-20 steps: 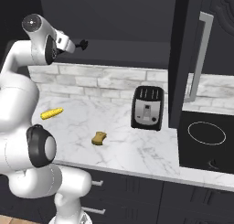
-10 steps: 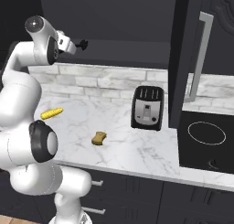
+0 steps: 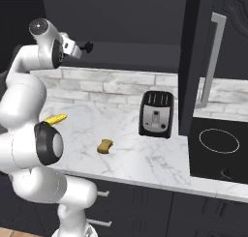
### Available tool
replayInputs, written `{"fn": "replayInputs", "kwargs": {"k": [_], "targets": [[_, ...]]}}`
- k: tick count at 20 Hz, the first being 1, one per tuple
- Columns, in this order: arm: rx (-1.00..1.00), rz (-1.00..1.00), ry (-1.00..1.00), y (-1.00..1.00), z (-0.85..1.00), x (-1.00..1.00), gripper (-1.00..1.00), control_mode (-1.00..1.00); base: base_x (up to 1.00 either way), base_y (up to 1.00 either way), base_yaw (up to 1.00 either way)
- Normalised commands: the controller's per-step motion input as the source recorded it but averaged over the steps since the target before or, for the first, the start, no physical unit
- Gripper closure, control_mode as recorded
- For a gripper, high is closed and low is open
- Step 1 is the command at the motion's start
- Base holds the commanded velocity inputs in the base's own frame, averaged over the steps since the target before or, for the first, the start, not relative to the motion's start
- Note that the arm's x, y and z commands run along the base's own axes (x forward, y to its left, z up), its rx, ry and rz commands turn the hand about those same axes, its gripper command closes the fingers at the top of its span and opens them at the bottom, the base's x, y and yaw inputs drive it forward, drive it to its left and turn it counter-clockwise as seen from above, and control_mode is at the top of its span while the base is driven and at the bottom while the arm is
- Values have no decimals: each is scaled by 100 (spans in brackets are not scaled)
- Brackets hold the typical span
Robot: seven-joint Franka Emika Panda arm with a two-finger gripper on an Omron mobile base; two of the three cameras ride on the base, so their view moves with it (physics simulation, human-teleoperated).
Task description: Pick the dish brush and sponge from the cabinet and place them on the counter.
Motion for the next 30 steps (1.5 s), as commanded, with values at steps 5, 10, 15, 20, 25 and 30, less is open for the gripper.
{"fn": "replayInputs", "kwargs": {"k": [5,10,15,20,25,30], "targets": [[-1,0,2,0,-9,19,-100,-100,0,0,0],[-2,0,2,3,-9,19,-100,-100,0,0,0],[-3,0,1,10,-5,20,-100,-100,0,0,0],[-3,0,2,3,-12,15,100,-100,0,0,0],[-1,0,2,0,-17,3,100,-100,0,0,0],[0,0,0,0,-3,0,100,-100,0,0,0]]}}
